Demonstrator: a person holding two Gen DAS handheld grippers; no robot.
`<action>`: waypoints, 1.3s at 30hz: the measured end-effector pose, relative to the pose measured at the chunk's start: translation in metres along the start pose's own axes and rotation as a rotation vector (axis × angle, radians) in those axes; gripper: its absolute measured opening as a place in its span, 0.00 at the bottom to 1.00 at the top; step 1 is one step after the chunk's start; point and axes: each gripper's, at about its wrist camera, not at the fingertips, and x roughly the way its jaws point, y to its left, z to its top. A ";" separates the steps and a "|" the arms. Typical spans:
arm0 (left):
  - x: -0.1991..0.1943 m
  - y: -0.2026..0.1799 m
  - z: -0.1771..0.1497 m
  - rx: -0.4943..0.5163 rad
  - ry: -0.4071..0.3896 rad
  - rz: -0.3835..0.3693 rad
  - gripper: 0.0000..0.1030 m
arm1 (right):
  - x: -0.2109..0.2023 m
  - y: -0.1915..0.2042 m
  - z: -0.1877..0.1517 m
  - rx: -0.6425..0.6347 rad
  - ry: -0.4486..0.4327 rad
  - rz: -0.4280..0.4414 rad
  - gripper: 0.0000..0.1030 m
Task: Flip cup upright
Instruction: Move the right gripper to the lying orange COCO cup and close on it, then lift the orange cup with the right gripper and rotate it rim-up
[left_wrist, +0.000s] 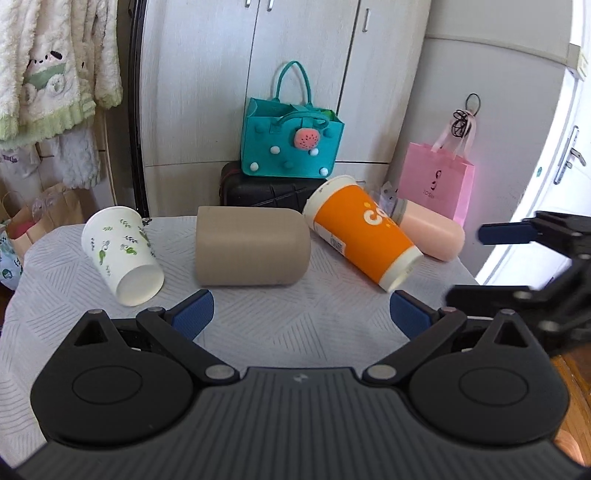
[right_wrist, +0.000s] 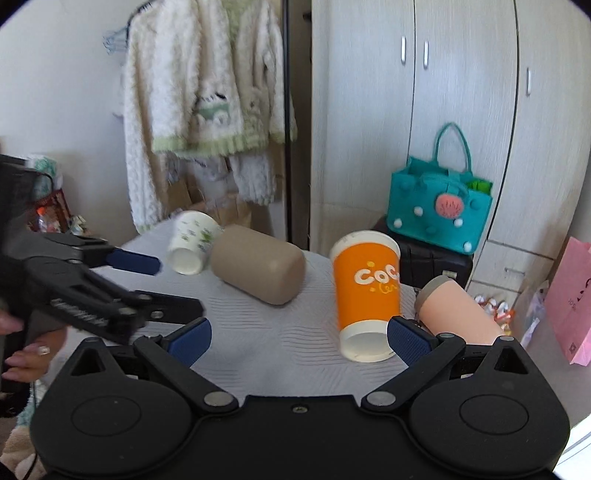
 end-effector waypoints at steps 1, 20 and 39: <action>0.006 0.002 0.002 -0.009 0.008 0.000 1.00 | 0.011 -0.005 0.002 -0.002 0.018 -0.008 0.99; 0.050 0.036 0.004 -0.143 0.060 0.019 1.00 | 0.110 -0.048 0.024 -0.006 0.176 -0.059 0.86; 0.033 0.036 -0.009 -0.107 0.088 0.060 1.00 | 0.091 -0.036 0.020 0.045 0.190 -0.091 0.73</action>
